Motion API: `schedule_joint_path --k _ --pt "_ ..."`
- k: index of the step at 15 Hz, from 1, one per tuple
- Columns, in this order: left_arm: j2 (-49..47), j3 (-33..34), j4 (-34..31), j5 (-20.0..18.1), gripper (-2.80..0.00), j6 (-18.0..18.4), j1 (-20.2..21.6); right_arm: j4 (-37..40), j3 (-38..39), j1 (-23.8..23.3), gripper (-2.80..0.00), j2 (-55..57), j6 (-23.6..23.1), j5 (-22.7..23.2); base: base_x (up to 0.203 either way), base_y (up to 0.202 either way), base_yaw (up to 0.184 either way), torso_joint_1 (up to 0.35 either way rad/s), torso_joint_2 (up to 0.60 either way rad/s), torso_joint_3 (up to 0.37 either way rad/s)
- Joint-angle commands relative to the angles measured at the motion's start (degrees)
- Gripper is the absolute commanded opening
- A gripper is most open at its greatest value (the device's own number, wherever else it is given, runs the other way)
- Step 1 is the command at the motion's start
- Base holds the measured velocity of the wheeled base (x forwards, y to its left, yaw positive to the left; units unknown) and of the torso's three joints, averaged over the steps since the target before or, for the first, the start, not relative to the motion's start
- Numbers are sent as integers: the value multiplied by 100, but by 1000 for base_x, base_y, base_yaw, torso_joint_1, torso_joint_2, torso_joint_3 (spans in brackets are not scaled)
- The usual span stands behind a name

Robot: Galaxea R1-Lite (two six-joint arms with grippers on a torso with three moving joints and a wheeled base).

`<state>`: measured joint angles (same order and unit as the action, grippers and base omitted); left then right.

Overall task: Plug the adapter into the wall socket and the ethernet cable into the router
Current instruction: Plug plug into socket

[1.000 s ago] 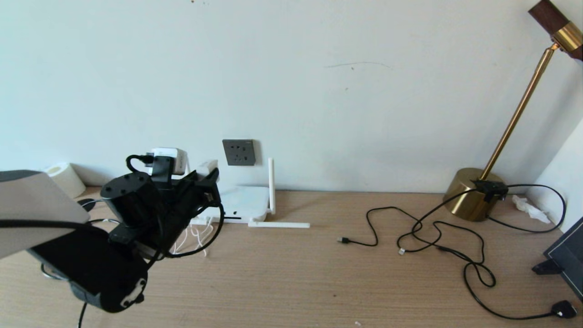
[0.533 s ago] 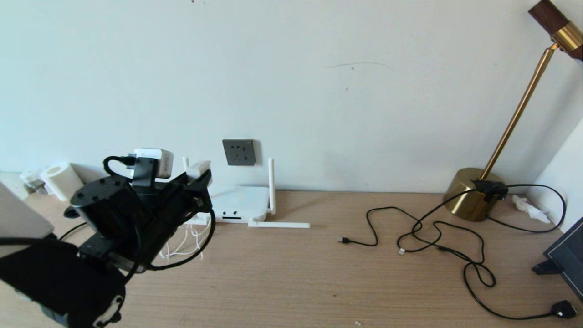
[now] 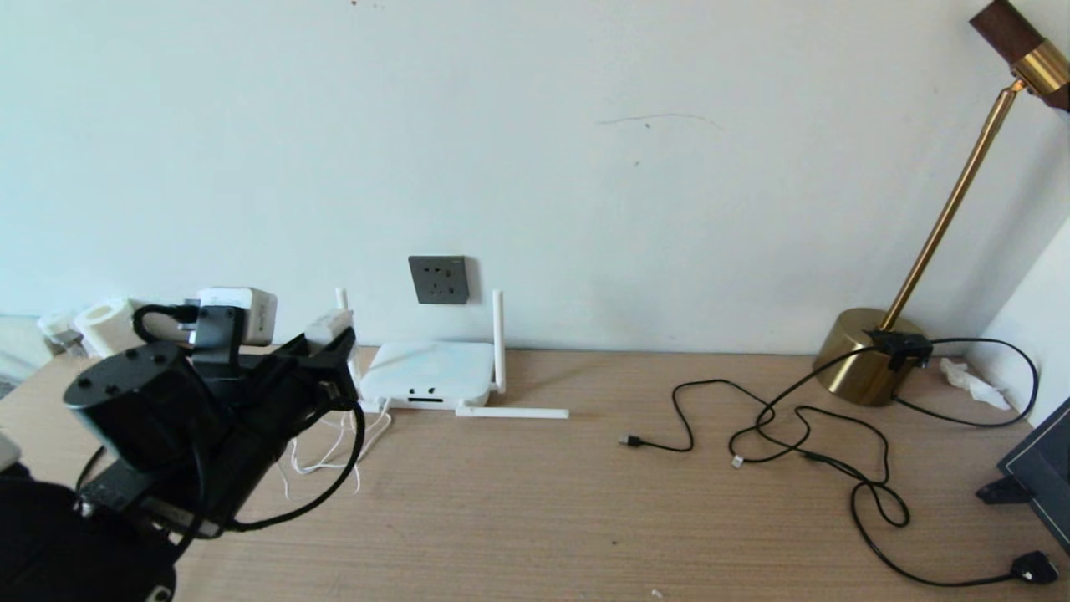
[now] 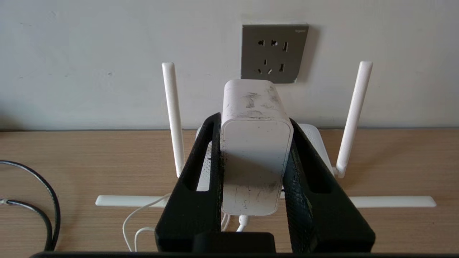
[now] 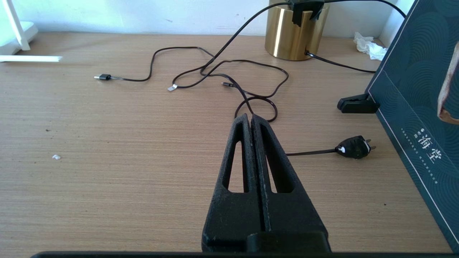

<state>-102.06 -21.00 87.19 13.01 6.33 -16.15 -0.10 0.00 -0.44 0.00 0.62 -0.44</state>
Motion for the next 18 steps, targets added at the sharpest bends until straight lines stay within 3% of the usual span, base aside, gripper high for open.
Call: schedule_joint_path --k 1,9,18 --pt "63 -28 48 20 -280 -8 10 -4 0 0 -280 9 -1 0 0 0 0 0 0 0" --pt "-349 -1 48 142 -280 -26 17 -7 0 0 -280 9 -1 0 0 0 0 0 0 0" --pt "659 845 48 441 -280 -149 -186 1 0 0 -280 9 -1 0 0 0 0 0 0 0"
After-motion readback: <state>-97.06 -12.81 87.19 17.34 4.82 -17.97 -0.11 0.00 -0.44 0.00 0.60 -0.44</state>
